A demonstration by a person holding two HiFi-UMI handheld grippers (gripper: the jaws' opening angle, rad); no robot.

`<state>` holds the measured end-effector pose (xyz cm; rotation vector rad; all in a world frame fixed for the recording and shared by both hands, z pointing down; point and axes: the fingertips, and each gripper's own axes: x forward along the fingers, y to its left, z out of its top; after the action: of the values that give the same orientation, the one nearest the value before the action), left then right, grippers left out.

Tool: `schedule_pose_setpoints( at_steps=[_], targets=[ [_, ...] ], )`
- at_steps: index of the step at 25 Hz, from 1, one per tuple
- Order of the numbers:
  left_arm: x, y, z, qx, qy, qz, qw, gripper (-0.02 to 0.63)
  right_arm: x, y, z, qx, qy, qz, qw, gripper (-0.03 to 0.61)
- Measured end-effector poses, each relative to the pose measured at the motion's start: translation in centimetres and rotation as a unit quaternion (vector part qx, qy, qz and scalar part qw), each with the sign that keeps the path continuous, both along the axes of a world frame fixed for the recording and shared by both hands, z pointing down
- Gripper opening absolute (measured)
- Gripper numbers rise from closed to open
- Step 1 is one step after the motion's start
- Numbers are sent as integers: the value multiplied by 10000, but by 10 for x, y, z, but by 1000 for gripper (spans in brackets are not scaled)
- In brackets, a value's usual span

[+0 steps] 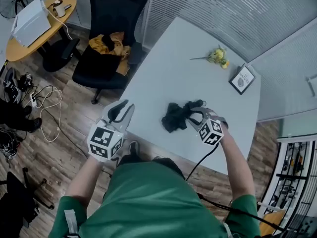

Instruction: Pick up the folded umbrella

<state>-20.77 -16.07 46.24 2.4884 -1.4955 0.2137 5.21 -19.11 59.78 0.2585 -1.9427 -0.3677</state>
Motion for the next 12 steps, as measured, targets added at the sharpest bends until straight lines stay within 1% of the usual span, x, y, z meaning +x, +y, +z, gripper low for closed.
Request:
schedule_pose_setpoints(
  at_steps=[3, 6, 8, 10, 12],
  targets=[
    [-6, -3, 9, -133, 10, -57, 9999, 95, 1, -4, 15, -74, 197, -135, 9997, 144],
    [-8, -5, 15, -244, 7, -201, 9995, 95, 5, -8, 33, -264, 397, -350, 9983, 151],
    [-6, -4, 18, -313, 2, -305, 9990, 95, 10, -8, 48, -420, 670, -610, 9950, 197],
    [-6, 0, 22, -370, -68, -422, 9984, 96, 13, -9, 62, -500, 923, -928, 9901, 210],
    [-10, 6, 27, -444, -226, -606, 9969, 95, 13, -10, 75, -542, 1083, -1223, 9851, 224]
  ],
)
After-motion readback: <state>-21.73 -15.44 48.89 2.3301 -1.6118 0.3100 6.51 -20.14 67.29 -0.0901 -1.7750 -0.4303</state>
